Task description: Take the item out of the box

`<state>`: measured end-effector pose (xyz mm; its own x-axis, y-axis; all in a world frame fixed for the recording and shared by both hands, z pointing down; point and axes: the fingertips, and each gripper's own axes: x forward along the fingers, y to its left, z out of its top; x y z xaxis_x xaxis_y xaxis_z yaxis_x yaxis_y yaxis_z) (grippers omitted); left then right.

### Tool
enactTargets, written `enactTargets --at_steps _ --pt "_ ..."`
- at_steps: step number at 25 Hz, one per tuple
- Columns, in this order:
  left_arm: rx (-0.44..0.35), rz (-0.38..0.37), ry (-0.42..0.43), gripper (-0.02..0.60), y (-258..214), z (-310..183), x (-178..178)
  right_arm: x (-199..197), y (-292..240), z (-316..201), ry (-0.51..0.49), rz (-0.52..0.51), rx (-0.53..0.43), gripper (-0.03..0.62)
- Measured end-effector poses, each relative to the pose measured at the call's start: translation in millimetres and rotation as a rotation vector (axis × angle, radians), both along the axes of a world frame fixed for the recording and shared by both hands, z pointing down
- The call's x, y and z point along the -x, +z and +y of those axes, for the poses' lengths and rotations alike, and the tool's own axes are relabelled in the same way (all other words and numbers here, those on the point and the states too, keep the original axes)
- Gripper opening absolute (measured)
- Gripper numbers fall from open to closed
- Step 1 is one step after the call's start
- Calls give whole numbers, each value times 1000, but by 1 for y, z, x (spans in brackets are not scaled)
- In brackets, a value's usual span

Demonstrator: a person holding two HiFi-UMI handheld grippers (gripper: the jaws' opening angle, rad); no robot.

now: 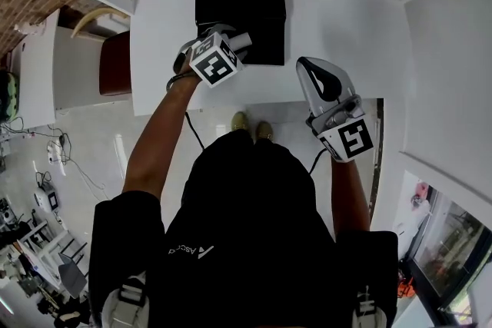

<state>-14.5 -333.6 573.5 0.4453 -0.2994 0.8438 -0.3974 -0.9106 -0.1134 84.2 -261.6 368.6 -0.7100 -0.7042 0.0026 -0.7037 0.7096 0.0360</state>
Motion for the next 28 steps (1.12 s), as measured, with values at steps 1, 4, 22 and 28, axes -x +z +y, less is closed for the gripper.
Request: enactTargets --at_steps 1,4,22,28 --pt "9 -16 3 207 6 -2 -2 -1 1 0 7 -4 11 2" --pt "32 -76 25 212 25 -8 -5 -6 5 -2 25 -3 31 2" --pt "25 -20 2 173 28 -16 -11 -11 23 -10 68 -3 86 2" --pt "-99 218 -81 173 -48 -15 -16 -1 7 -13 42 -23 41 2"
